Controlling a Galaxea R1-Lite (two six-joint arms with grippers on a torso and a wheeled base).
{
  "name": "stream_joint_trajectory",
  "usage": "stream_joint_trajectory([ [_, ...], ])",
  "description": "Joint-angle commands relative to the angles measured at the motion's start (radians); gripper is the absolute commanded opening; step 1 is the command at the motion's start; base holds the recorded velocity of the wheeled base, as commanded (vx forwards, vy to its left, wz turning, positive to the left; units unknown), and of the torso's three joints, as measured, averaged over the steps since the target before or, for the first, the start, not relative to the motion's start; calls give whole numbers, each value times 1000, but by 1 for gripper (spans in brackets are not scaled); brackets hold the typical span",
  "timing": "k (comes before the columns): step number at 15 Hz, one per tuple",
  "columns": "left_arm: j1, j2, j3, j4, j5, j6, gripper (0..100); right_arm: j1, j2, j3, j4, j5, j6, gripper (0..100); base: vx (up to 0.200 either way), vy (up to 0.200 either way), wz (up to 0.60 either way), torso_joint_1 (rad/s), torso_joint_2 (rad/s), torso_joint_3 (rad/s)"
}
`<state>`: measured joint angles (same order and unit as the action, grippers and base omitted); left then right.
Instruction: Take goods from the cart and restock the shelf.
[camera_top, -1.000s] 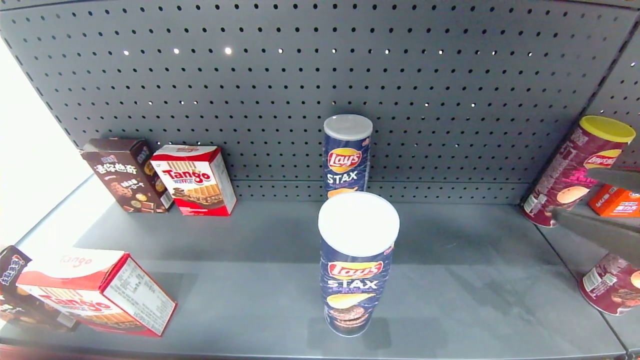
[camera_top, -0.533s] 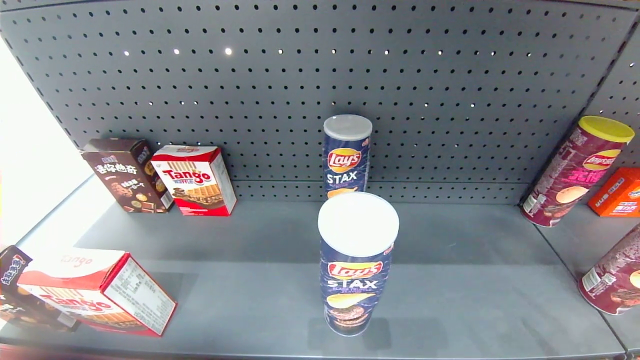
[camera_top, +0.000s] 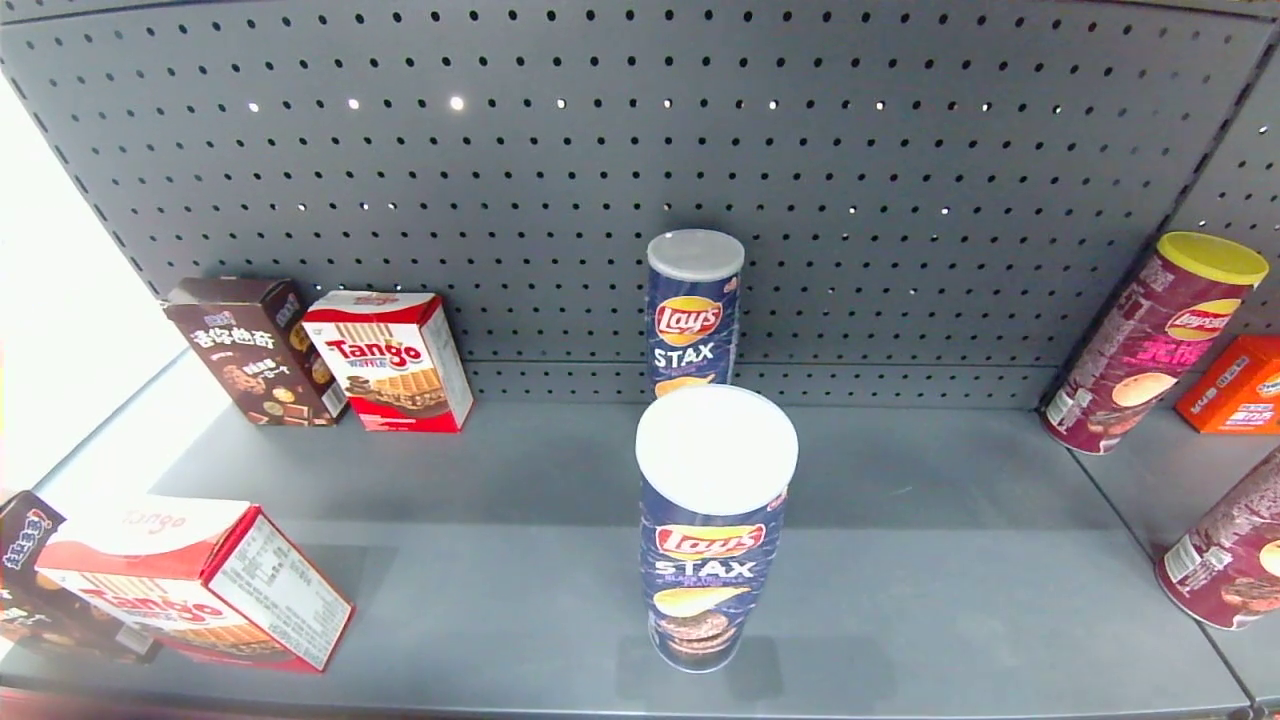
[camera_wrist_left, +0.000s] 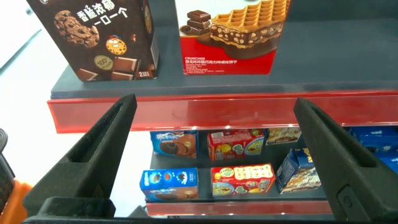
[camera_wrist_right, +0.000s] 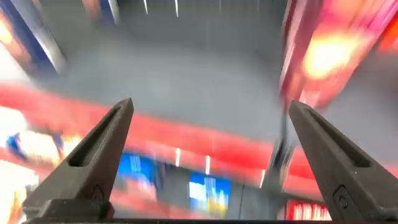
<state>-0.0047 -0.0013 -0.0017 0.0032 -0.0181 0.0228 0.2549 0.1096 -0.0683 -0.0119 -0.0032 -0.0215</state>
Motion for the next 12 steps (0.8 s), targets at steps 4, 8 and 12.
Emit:
stream_joint_trajectory([
  [4,0,1,0,0,0,2,100,6,-18,68,6,-9,15,100,0,0,0,0,0,0],
  [8,0,1,-1,0,-2,3,100,7,-19,68,6,-9,15,100,0,0,0,0,0,0],
  [12,0,1,-1,1,-3,3,100,-3,-11,67,9,-8,15,100,0,0,0,0,0,0],
])
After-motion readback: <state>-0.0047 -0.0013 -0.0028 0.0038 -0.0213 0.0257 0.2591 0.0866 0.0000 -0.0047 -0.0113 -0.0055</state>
